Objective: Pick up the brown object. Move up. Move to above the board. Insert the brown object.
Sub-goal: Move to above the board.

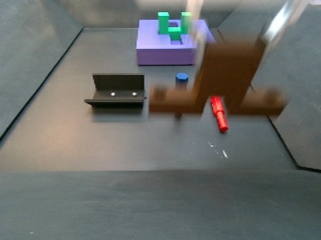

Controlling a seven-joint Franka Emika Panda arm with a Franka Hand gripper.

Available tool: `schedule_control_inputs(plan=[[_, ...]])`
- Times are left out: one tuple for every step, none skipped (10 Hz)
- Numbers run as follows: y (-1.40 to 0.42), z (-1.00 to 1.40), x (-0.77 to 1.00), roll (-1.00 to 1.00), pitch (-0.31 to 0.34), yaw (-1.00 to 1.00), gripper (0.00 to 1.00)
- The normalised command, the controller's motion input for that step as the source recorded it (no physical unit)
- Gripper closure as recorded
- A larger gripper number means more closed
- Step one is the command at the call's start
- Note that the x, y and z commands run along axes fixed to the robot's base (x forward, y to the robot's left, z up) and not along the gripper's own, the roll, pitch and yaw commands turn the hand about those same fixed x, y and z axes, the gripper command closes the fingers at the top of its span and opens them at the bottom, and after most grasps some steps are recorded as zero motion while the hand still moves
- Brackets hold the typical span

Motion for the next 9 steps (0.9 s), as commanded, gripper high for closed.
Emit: schedule_control_inputs(plan=[[0.00,1.40,0.01,0.01,0.022,0.01,1.00],[0.02,0.75,0.04,-0.01,0.065,0.00,1.00],[0.01,0.40,0.04,-0.01,0.089,0.00,1.00],[-1.40,0.14,0.13,-0.07,0.280,-0.01,1.00],[-1.40,0.13,0.13,-0.06,0.258,-0.01,1.00],[-1.40,0.13,0.12,0.00,0.151,0.00,1.00],[-1.40,0.14,0.12,-0.02,0.064,0.01,1.00],[-1.40,0.14,0.12,0.00,0.031,0.00,1.00],[-1.40,0.14,0.12,-0.01,0.023,0.01,1.00]])
